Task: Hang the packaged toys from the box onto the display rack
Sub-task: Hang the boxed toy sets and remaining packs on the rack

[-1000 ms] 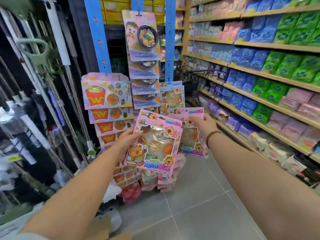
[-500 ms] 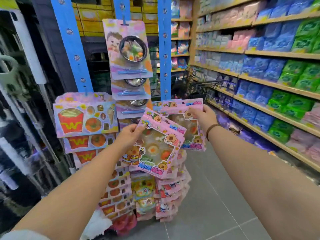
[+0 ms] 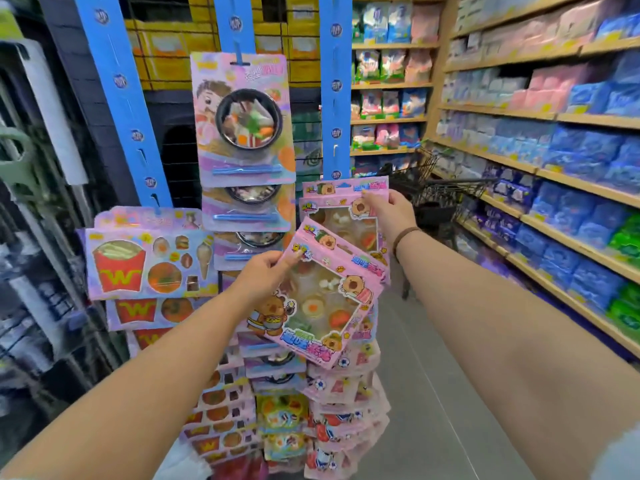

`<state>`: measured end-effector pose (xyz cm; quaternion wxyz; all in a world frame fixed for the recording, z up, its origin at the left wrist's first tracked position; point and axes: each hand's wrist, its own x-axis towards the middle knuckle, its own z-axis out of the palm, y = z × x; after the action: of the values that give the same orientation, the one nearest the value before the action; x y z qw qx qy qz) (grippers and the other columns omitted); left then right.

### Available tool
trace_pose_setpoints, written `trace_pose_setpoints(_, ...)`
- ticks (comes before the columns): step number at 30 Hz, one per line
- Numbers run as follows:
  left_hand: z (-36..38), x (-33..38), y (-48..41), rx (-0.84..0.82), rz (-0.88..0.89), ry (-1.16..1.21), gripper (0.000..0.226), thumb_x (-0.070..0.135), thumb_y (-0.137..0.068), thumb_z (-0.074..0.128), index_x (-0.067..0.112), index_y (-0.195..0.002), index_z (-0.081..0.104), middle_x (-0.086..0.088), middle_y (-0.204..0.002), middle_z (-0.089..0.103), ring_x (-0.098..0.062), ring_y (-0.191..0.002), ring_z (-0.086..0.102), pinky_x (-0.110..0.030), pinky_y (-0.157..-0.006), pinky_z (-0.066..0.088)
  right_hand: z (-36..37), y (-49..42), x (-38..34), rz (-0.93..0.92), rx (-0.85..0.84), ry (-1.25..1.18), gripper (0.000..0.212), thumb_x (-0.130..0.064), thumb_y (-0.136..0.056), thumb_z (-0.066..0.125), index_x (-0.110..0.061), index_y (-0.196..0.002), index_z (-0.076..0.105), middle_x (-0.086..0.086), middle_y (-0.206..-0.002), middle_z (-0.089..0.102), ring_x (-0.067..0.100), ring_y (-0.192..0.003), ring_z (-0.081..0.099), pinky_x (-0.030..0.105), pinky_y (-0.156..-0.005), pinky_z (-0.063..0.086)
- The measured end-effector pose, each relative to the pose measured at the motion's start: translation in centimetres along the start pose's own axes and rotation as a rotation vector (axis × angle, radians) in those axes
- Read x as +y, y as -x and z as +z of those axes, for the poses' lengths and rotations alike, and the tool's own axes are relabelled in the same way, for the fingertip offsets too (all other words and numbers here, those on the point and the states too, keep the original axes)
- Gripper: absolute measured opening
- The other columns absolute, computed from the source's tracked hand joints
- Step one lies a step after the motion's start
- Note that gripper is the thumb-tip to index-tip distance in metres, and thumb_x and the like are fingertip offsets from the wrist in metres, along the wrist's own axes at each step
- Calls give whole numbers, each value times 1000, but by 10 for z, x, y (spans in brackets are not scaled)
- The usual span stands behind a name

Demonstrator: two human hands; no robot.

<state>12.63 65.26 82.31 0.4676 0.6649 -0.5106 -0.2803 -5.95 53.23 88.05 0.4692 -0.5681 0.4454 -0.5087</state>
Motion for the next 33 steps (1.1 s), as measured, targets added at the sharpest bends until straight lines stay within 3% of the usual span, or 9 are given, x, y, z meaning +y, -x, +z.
trace_pose_setpoints(7,6,3,-8,102,-59,-6,44,45,-91,52,4,-94,66,4,-49,61,-14,-54,58,-27,-59,43,6,-38,9,64,-106,-17,23,-41,-86,62,-19,-90,65,8,-110,68,25,-102,63,42,-91,52)
trace_pose_setpoints(9,8,2,-9,109,-53,10,39,42,-93,50,7,-87,66,4,-46,60,-9,-49,57,-25,-56,41,5,-50,19,85,-123,1,40,-47,-84,61,-15,-107,64,5,-120,63,24,-110,59,41,-98,47)
trace_pose_setpoints(11,9,3,-10,119,-52,40,33,37,-95,48,14,-77,63,5,-41,57,-3,-41,53,-24,-55,41,5,-64,33,126,-152,-14,78,-61,-70,65,-15,-131,53,1,-133,55,23,-121,53,44,-104,43)
trace_pose_setpoints(15,9,2,-12,133,-44,65,33,36,-96,48,10,-80,62,7,-42,55,0,-40,51,-23,-57,41,6,-96,77,173,-191,-46,108,-72,-43,64,-20,-136,48,2,-137,54,25,-121,56,48,-103,44)
trace_pose_setpoints(19,8,3,-13,143,-40,106,29,35,-96,48,13,-82,60,10,-49,48,4,-37,45,-14,-48,37,7,-79,75,175,-175,-99,98,-67,-48,65,-20,-132,53,4,-129,61,27,-113,61,49,-99,48)
trace_pose_setpoints(25,21,7,-18,124,-39,225,25,44,-93,48,26,-82,61,-6,-87,53,-13,-72,50,-27,-67,42,-1,-52,52,111,-21,-91,57,-36,-85,66,-11,-133,48,7,-129,56,23,-112,59,40,-94,50)
trace_pose_setpoints(27,28,12,-19,114,-53,306,25,45,-93,49,26,-87,63,-8,-93,59,-18,-79,56,-35,-79,47,-8,-53,50,89,52,-188,50,-39,-89,61,-8,-127,53,9,-117,59,19,-97,61,30,-79,51)
trace_pose_setpoints(30,39,19,-26,172,-136,463,31,49,-92,48,23,-106,58,-2,-108,61,-22,-104,58,-44,-100,46,-17,-52,43,185,-75,-404,52,-49,-94,47,-4,-114,62,9,-85,61,19,-72,56,29,-69,45)
trace_pose_setpoints(33,49,30,-33,242,-196,605,37,55,-90,49,24,-111,53,-3,-113,62,-25,-107,58,-44,-99,47,-20,-53,37,156,-212,-296,45,-58,-85,53,-15,-91,66,1,-71,64,18,-65,57,34,-72,47)
